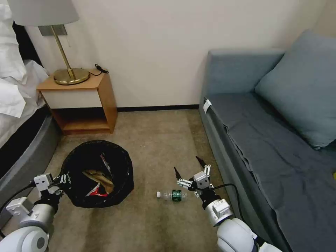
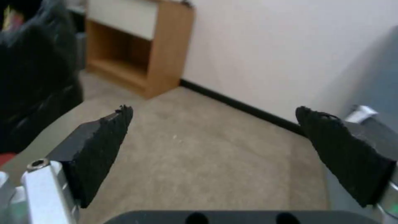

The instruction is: Pick up the trash bin, then pick up the garbage on the floor and place it into the trash bin.

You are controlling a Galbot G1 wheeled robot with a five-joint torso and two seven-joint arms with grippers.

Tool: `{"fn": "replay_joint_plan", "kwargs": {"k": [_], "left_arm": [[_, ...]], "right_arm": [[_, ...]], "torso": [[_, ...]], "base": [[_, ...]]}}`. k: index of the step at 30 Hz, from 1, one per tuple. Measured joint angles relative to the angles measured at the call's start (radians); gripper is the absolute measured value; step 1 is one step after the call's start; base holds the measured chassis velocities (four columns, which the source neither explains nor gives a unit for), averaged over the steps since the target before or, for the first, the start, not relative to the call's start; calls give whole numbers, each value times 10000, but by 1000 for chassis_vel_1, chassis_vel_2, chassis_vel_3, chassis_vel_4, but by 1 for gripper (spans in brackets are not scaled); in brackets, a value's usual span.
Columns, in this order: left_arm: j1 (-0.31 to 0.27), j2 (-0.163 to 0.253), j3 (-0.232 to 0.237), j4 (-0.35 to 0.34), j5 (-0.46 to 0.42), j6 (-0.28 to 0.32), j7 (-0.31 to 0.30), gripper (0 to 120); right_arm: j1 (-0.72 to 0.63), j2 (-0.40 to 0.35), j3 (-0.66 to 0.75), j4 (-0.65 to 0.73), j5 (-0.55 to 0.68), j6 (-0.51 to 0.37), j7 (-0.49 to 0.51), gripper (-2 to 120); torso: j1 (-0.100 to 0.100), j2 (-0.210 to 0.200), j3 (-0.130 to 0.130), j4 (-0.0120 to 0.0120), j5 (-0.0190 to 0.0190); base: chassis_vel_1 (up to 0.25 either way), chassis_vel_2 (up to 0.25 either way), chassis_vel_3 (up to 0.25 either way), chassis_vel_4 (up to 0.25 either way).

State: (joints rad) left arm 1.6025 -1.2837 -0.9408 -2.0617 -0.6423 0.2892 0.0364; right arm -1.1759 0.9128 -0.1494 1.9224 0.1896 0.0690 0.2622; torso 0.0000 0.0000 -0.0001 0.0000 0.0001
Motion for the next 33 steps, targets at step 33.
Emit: {"fn": "replay_joint_plan", "kwargs": {"k": [33], "left_arm": [[-353,309,-239,670,-396,-145,185,4]], "right_arm": [[9376,432,-6927,-5738,3519,-4729,-8497,100]], "torso": [[1,0,2,2,-1]], "base": [[0,0,0,0]]}}
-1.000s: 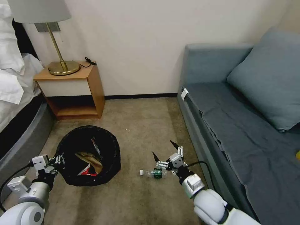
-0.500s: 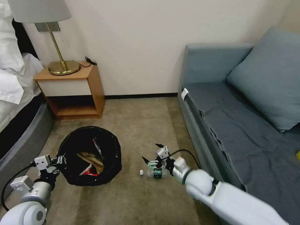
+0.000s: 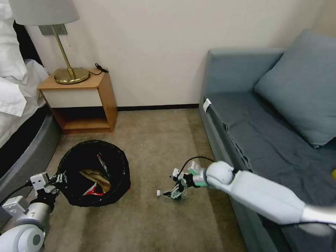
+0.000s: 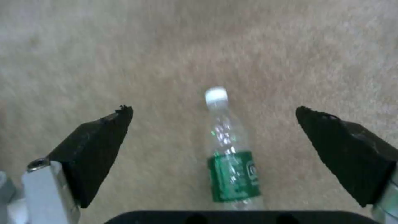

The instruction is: Pick up the trash bin, then pick up the garbage on the floor and place it into the trash bin.

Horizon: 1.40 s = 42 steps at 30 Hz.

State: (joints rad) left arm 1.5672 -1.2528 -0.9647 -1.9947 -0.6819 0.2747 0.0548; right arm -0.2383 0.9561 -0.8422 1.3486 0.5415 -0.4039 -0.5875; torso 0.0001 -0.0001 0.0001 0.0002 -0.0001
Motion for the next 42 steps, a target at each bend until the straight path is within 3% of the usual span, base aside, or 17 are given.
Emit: {"fn": "replay_joint_plan", "kwargs": {"k": [10,19,42], "left_arm": [[-15,20,-182,238,-131,-69,73,4],[40,-64,-414,308,-239,-93,123,4],[65,-129,-626,443,-299,-130,137,4]], "right_arm": [[795,991,-1768,-2004,-395,553,-728,100],[790,2732,-2130,-4299,-553,1083,-878,100],[246,3551,-1763,-6464,-1332,1844,-996,99]], "torso": [[0,0,0,-2,0],[0,0,-1,1,-2],[0,0,-1,-2,1]], "base": [[0,0,0,0],[0,0,0,0],[0,0,0,0]]}}
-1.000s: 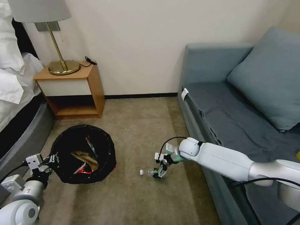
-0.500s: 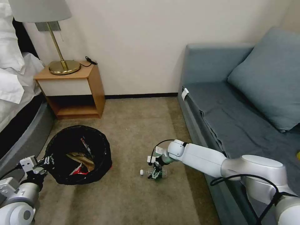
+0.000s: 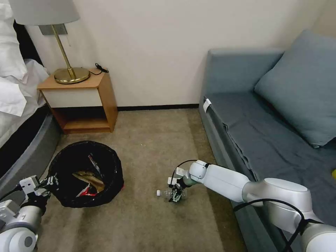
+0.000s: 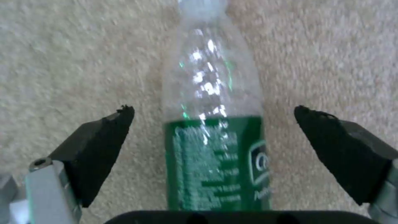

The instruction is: Pick up the trash bin, then pick up the garbage on the floor and place it into the trash bin.

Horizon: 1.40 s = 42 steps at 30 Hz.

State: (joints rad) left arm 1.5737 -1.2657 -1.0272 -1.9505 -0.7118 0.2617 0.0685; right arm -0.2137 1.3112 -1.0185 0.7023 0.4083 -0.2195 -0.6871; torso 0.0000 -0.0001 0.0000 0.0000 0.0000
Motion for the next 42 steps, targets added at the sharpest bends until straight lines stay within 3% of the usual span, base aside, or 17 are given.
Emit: {"fn": "replay_joint_plan", "kwargs": {"k": [3,11,13,17,22,26,35,42], "left_arm": [[9,-4,-9,15,7,-19,6,4],[19,-18,-6,33,38,-35,23,4],[21,-18,-5,32,40,-35,23,4],[32,-29,19,33,72,-46,42,4],[32,-34,31,33,80,-54,50,4],[13,-30,63,48,80,-62,57,4],[-68,28,236,110,98,-72,58,4],[-155,118,453,115,137,-72,49,4]], "right_arm": [[-18,31,92,-169,-105,113,-138,95],[-170,3,328,-248,-402,218,-294,60],[-181,4,334,-248,-409,227,-279,58],[-309,31,490,-263,-526,294,-139,39],[-395,6,599,-170,-586,300,-40,25],[-469,-68,744,5,-597,274,174,18],[-474,-399,1256,606,-433,162,555,18],[-453,-1157,2438,1769,-265,61,1171,18]], "torso": [[0,0,-1,0,-1],[0,0,0,0,0],[0,0,0,-1,0],[0,1,-2,-1,-1],[-1,1,-2,-1,-1],[0,1,-1,0,0],[-1,0,-1,1,1],[0,0,0,1,2]], "base": [[0,0,0,0],[0,0,0,0],[0,0,0,0],[0,0,0,0],[0,0,0,0],[0,0,0,0],[0,0,0,0],[0,0,0,0]]}}
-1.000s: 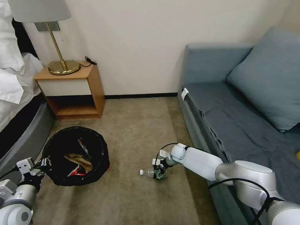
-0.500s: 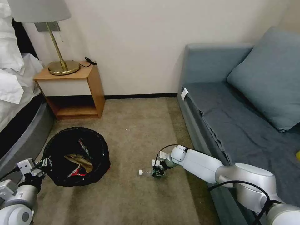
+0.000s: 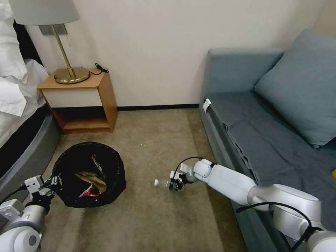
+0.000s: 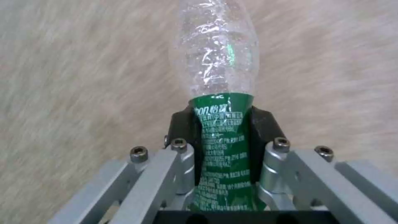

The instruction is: Pick up the trash bin, then pick up the garbage on the floor and place it into the trash bin.

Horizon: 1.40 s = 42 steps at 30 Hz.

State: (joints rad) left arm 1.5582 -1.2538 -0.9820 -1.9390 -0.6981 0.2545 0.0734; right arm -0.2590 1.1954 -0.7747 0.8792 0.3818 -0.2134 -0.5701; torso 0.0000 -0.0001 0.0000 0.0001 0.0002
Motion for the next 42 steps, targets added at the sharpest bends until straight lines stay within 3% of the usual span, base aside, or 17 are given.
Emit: {"fn": "replay_joint_plan", "kwargs": {"k": [5,9,13,17,18,22,27,34,42], "left_arm": [[-2,24,214,-11,67,6,-6,4],[-1,49,255,-29,77,8,-5,4],[20,147,275,-21,53,14,7,4],[25,175,341,10,50,15,11,4],[25,175,341,10,50,15,11,4],[7,180,658,-16,15,64,-9,4],[-29,181,818,-113,-48,124,-75,4],[-15,182,875,-215,-176,171,-96,4],[46,110,895,-319,-290,231,-124,4]], "right_arm": [[-211,-885,1060,1267,200,-62,1055,18],[-336,-1088,1425,1813,323,-85,1615,18],[-534,-1546,2197,3833,1407,-482,3008,18],[-447,-1659,2328,4734,2001,-445,3569,18],[-447,-1659,2328,4734,2001,-445,3569,18],[140,-1354,1951,6561,3951,467,5217,18],[343,-828,1367,7690,4752,1113,6077,17],[262,-398,536,8867,5043,1466,6694,17],[-294,-309,-443,8945,4531,1585,6676,17]], "torso": [[0,0,0,-3,-1],[0,0,0,-3,-1],[0,0,-1,-1,0],[0,0,0,-1,-3],[0,0,0,-1,-3],[0,0,0,-1,-5],[0,1,-1,1,-5],[-1,0,-1,1,-4],[0,0,0,-1,-3]], "base": [[0,0,0,0],[0,0,0,0],[0,0,0,0],[0,0,0,0],[0,0,0,0],[0,0,0,0],[0,0,0,0],[0,0,0,0],[0,0,0,0]]}}
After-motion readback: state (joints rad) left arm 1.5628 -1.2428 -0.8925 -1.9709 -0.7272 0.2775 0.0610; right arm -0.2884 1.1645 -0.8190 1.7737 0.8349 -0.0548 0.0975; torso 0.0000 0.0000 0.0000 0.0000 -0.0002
